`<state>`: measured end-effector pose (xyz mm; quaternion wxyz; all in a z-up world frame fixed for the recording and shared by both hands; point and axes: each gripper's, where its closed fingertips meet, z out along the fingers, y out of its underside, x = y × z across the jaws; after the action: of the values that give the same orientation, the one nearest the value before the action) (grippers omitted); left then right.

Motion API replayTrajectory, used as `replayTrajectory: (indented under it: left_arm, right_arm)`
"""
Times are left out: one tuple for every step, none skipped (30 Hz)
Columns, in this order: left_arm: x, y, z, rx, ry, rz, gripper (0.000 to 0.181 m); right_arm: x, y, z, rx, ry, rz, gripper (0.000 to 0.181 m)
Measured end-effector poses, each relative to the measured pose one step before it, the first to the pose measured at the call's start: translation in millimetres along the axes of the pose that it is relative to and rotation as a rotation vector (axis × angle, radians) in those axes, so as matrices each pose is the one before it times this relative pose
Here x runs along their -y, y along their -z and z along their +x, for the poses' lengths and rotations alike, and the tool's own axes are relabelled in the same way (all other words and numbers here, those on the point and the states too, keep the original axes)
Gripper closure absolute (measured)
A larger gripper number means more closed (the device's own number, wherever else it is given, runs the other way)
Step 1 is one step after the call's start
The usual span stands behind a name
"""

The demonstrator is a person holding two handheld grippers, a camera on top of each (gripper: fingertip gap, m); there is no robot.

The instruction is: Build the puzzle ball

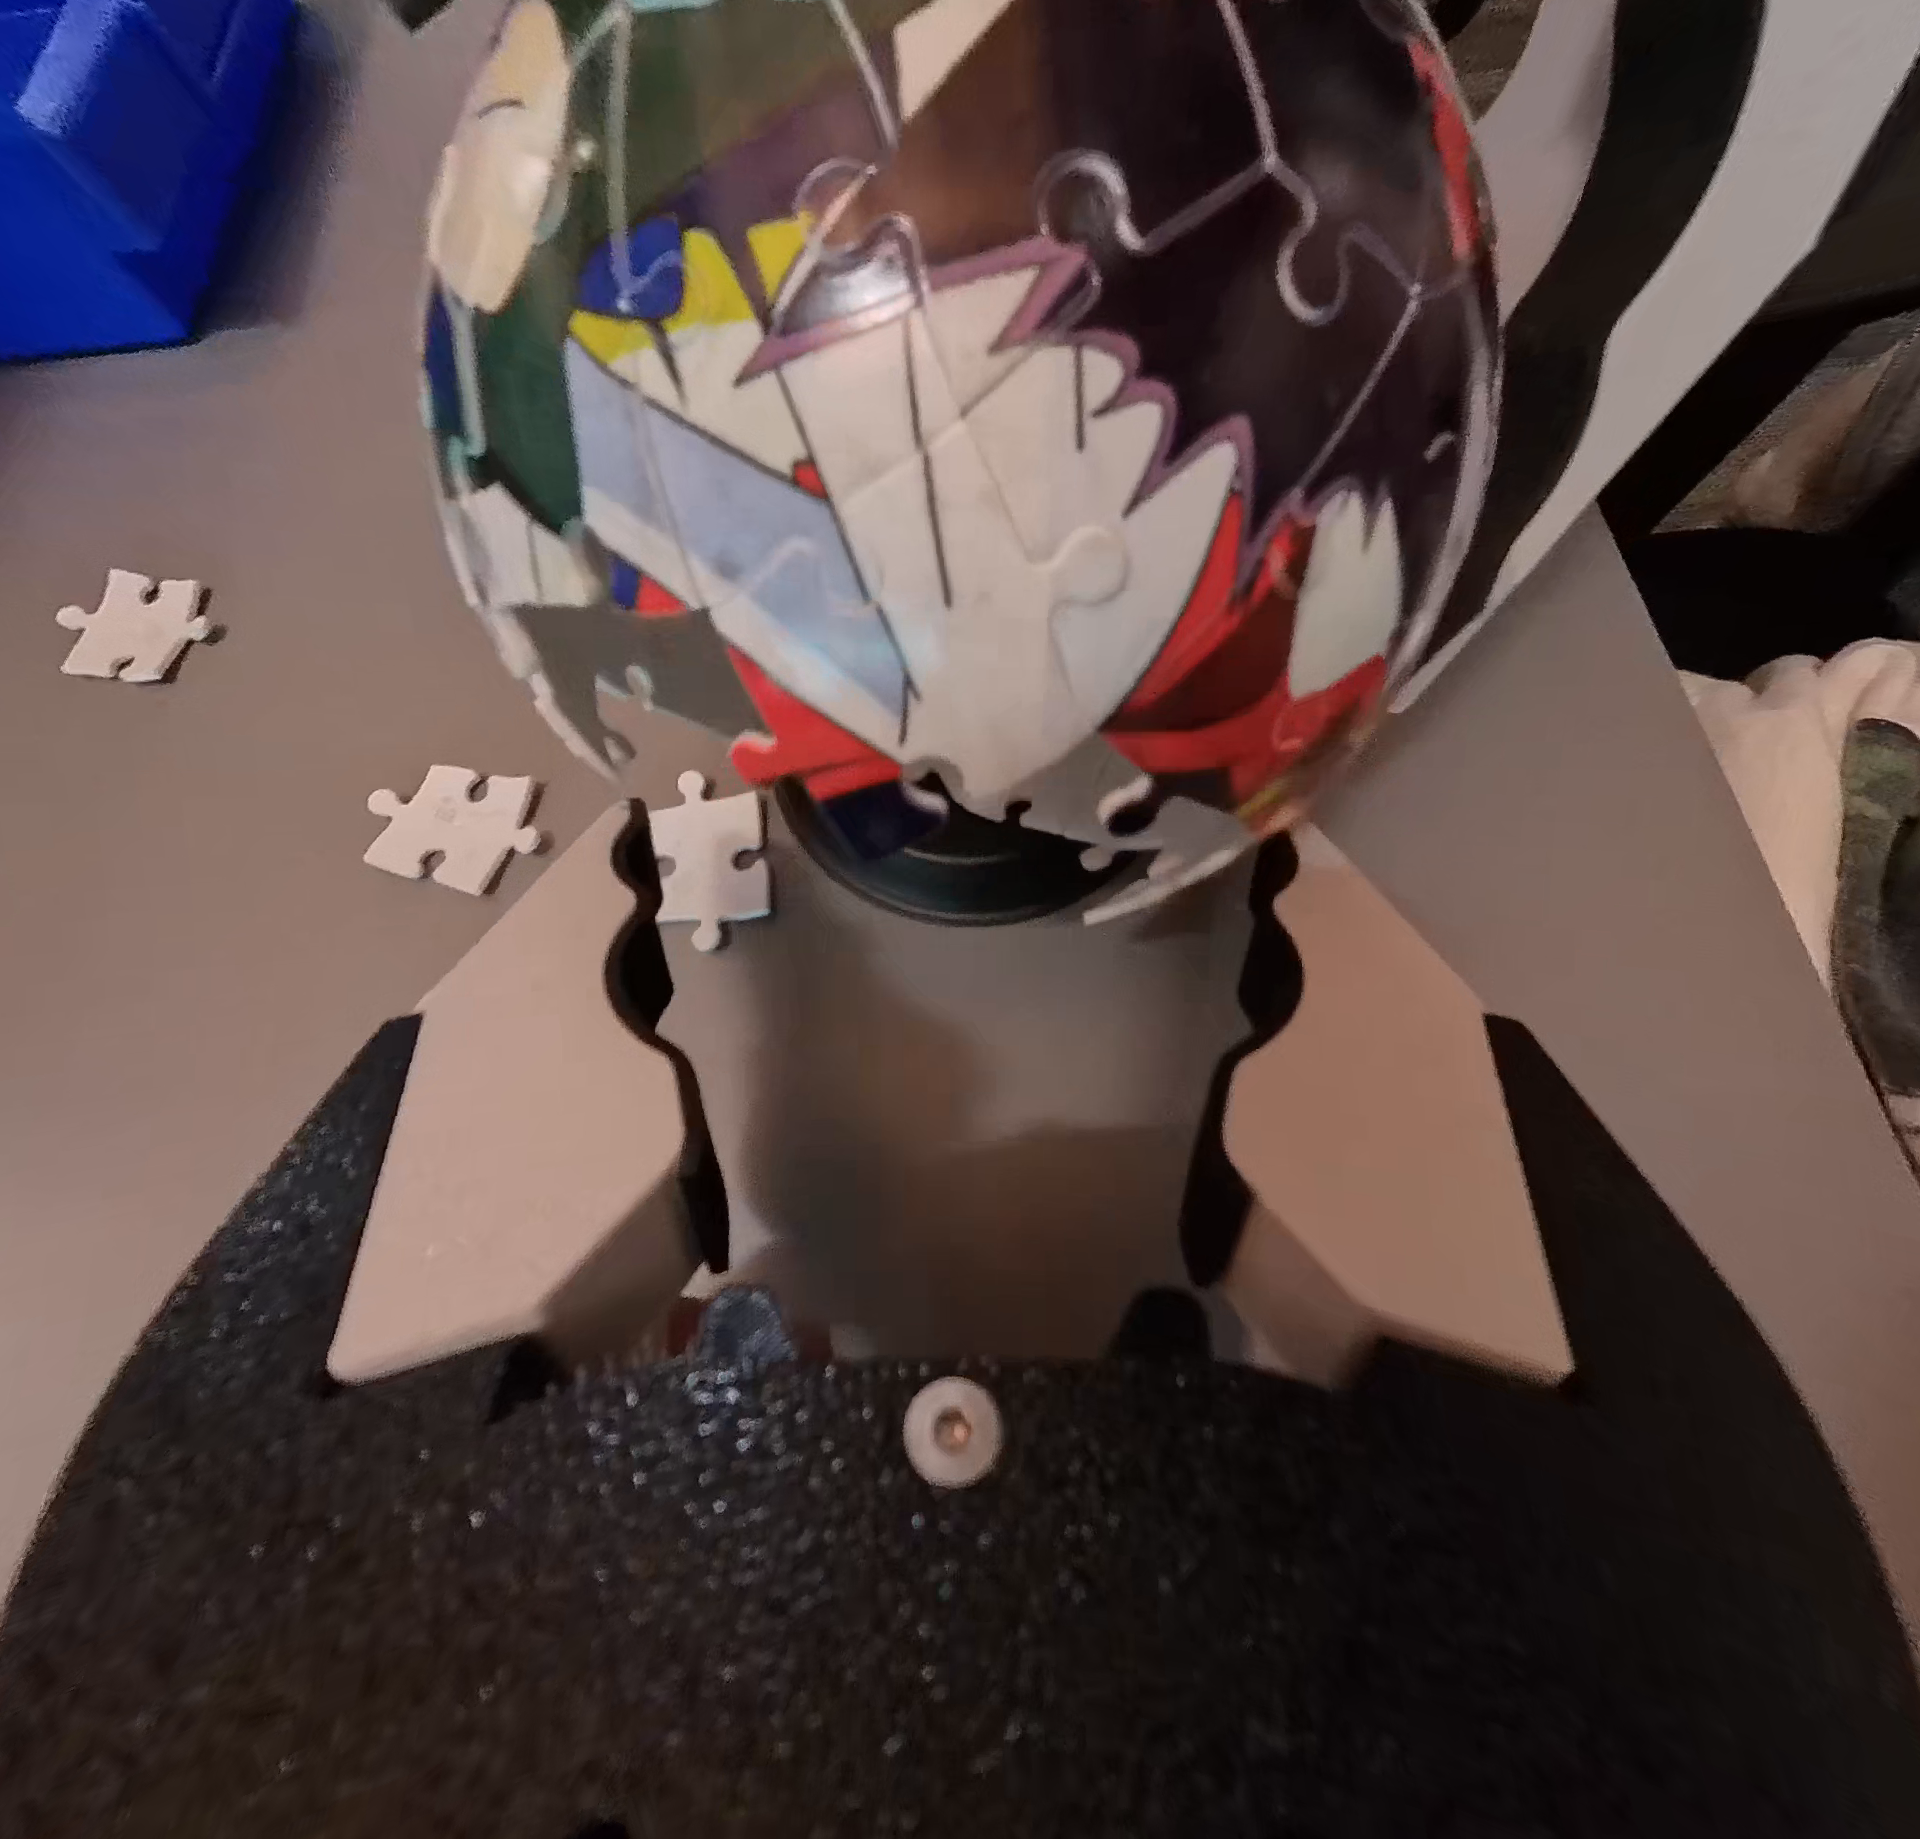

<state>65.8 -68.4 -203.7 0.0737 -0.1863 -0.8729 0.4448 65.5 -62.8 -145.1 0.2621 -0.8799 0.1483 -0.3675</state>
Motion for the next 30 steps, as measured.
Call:
replayTrajectory:
  left_arm:
    - [-0.29, 4.25, -0.57, 0.0066, 0.0050, 0.0012, 0.072]
    - [-0.78, 5.86, -0.90, 0.0069, 0.0052, 0.0007, 0.073]
    - [-1.52, 7.35, -0.88, 0.0057, 0.0048, -0.0008, 0.073]
    - [-2.02, 8.88, -1.01, 0.0056, 0.0057, -0.0006, 0.075]
    - [-2.92, 10.40, -1.26, 0.0068, 0.0052, -0.0010, 0.076]
    - [-4.55, 11.95, -2.38, 0.0124, 0.0024, -0.0036, 0.077]
    - [-6.63, 13.40, -4.30, 0.0213, 0.0013, -0.0073, 0.079]
    - [-8.61, 14.19, -6.29, 0.0285, 0.0058, -0.0092, 0.083]
    - [-10.26, 14.05, -8.35, 0.0349, 0.0141, -0.0097, 0.085]
    - [-11.31, 12.75, -12.19, 0.0509, 0.0237, -0.0114, 0.087]
    - [-12.94, 10.62, -16.77, 0.0721, 0.0360, -0.0192, 0.094]
    - [-13.61, 7.52, -17.29, 0.0680, 0.0418, -0.0281, 0.101]
    - [-13.23, 4.21, -13.47, 0.0444, 0.0467, -0.0346, 0.108]
    - [-11.63, 2.08, -8.04, 0.0179, 0.0420, -0.0373, 0.114]
    - [-8.73, 0.69, -3.62, 0.0027, 0.0235, -0.0276, 0.114]
    - [-5.46, -0.13, -3.04, 0.0090, 0.0044, -0.0122, 0.115]
    - [-3.60, -0.77, -3.95, 0.0207, -0.0027, -0.0067, 0.118]
    - [-3.01, -1.04, -3.75, 0.0205, 0.0016, -0.0075, 0.120]
    - [-2.39, -1.34, -3.17, 0.0148, 0.0106, -0.0068, 0.120]
    - [-1.74, -1.79, -3.03, 0.0122, 0.0208, -0.0061, 0.123]
    - [-1.97, -1.97, -2.95, 0.0095, 0.0267, -0.0091, 0.127]
    - [-1.92, -1.93, -2.60, 0.0057, 0.0260, -0.0086, 0.129]
    - [-0.49, -1.85, -1.64, -0.0020, 0.0263, -0.0001, 0.130]
    - [0.66, -1.53, -0.66, -0.0079, 0.0289, 0.0051, 0.138]
    - [0.02, -1.07, 0.38, -0.0143, 0.0254, 0.0002, 0.144]
    - [0.08, -0.30, -0.79, -0.0025, 0.0218, -0.0013, 0.150]
    - [-0.14, 0.14, -1.05, 0.0060, 0.0053, -0.0023, 0.156]
    - [-0.17, 0.22, 0.49, 0.0038, -0.0071, -0.0012, 0.156]
    - [-0.01, 0.31, 3.07, -0.0076, -0.0146, 0.0005, 0.156]
    - [0.98, 0.32, 3.81, -0.0083, -0.0116, 0.0043, 0.156]
  right_arm:
    - [0.02, 0.03, 0.07, -0.0020, -0.0009, 0.0013, 0.050]
    - [0.02, -0.04, 0.08, -0.0014, -0.0012, 0.0018, 0.050]
    - [0.16, -0.08, 0.05, -0.0004, -0.0008, 0.0017, 0.050]
    - [0.16, -0.20, 0.21, -0.0002, -0.0017, 0.0011, 0.050]
    - [0.32, -0.49, 0.29, -0.0002, -0.0030, 0.0016, 0.050]
    - [0.36, -0.36, 0.21, -0.0003, -0.0016, 0.0014, 0.050]
    - [0.21, -0.30, 0.09, 0.0002, 0.0007, -0.0004, 0.050]
    - [-0.09, -0.07, 0.03, 0.0001, 0.0014, -0.0031, 0.050]
    - [-0.26, 0.15, -0.06, 0.0003, 0.0017, -0.0036, 0.050]
    - [-0.11, 0.06, -0.09, -0.0006, 0.0011, -0.0021, 0.050]
    - [0.13, 0.00, -0.07, -0.0015, 0.0002, 0.0003, 0.050]
    - [0.22, 0.01, -0.03, -0.0019, -0.0005, 0.0021, 0.050]
    - [0.34, -0.18, -0.04, -0.0017, -0.0016, 0.0023, 0.050]
    - [0.64, -0.24, -0.10, -0.0013, -0.0011, 0.0029, 0.050]
    - [0.65, -0.33, -0.14, -0.0009, -0.0001, 0.0034, 0.050]
    - [0.45, -0.30, -0.09, -0.0006, -0.0003, 0.0025, 0.050]
    - [0.27, -0.20, 0.05, 0.0001, -0.0001, 0.0019, 0.050]
    - [0.10, -0.11, 0.11, 0.0010, -0.0005, 0.0014, 0.050]
    - [-0.33, 0.10, 0.10, 0.0012, -0.0009, -0.0012, 0.050]
    - [-0.21, 0.05, 0.11, 0.0012, 0.0000, -0.0009, 0.050]
    - [0.07, -0.01, -0.08, 0.0015, 0.0007, -0.0005, 0.050]
    - [-0.08, -0.10, -0.03, 0.0011, 0.0004, -0.0012, 0.050]
    - [0.02, 0.01, 0.07, 0.0004, 0.0001, -0.0003, 0.050]
    - [0.01, -0.01, 0.02, -0.0002, -0.0007, 0.0007, 0.050]
    - [-0.08, 0.10, 0.08, -0.0004, -0.0008, 0.0012, 0.050]
    - [-0.07, 0.17, -0.02, -0.0008, -0.0007, 0.0002, 0.050]
    - [-0.05, 0.08, -0.03, -0.0013, -0.0002, 0.0001, 0.050]
    - [0.06, 0.09, -0.06, -0.0015, -0.0002, 0.0010, 0.050]
    - [0.02, -0.02, 0.07, -0.0012, -0.0020, 0.0007, 0.050]
    - [-0.03, 0.01, 0.02, -0.0003, -0.0011, 0.0003, 0.050]
